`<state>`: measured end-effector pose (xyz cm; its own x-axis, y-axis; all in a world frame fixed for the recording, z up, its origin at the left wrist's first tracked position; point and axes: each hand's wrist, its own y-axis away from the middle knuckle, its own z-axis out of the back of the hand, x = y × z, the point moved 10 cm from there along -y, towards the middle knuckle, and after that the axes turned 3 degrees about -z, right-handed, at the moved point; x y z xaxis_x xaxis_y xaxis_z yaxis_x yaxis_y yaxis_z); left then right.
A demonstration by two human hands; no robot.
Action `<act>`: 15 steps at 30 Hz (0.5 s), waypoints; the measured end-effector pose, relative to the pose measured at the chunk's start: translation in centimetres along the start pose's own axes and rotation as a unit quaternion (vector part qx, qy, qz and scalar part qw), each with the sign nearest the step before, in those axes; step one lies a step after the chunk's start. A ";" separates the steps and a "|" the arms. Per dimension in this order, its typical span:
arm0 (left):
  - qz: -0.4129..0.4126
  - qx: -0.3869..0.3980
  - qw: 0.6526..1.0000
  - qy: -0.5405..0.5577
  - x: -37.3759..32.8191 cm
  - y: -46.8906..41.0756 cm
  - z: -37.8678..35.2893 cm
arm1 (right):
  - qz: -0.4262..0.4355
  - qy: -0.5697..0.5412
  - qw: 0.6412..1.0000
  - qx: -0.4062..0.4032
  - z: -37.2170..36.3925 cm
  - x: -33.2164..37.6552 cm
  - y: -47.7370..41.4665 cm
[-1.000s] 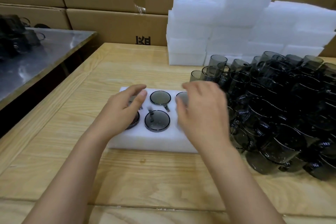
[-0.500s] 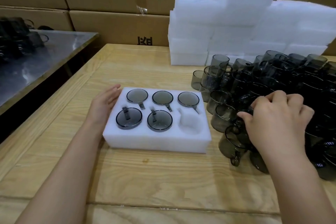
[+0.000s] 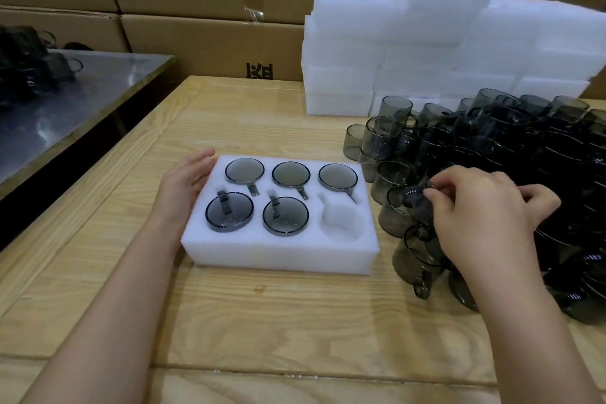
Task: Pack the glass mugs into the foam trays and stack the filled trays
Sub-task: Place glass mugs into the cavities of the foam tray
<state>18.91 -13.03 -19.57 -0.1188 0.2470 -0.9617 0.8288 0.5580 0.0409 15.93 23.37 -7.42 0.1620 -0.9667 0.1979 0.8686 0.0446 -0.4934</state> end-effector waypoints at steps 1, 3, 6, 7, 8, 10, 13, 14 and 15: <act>-0.004 0.003 1.000 -0.004 -0.2 0.0 0.0 | 0.008 -0.036 0.999 -0.012 0.5 0.6 0.1; -0.024 0.014 0.999 -0.020 -0.8 0.2 -0.1 | 0.026 -0.113 0.993 -0.020 1.0 2.0 0.3; -0.119 0.041 0.986 -0.113 -3.4 1.2 -1.0 | 0.043 -0.238 0.970 -0.004 0.5 4.4 0.4; -0.160 0.056 0.974 -0.150 -4.6 1.8 -1.7 | 0.040 -0.276 0.960 -0.001 0.1 5.0 0.4; -0.194 0.076 0.962 -0.177 -5.7 2.5 -2.5 | 0.037 -0.304 0.952 0.000 -0.3 5.5 0.4; -0.240 0.117 0.940 -0.214 -7.2 4.2 -4.5 | 0.036 -0.334 0.942 -0.001 -1.2 6.5 0.5; -0.266 0.182 0.906 -0.273 -7.4 6.7 -7.9 | 0.039 -0.380 0.924 0.000 -2.3 7.7 1.0; -0.271 0.197 0.891 -0.306 -7.0 7.5 -9.0 | 0.047 -0.394 0.918 0.001 -2.5 8.1 1.3; -0.282 0.209 0.871 -0.343 -6.7 8.2 -10.0 | 0.058 -0.405 0.913 0.000 -2.6 8.4 1.6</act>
<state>21.02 -2.24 -10.12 -0.3357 -0.5854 -0.7380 0.8879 0.0650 -0.4554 17.48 14.65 -8.80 0.5452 -0.4527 0.7056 0.8240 0.1342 -0.5505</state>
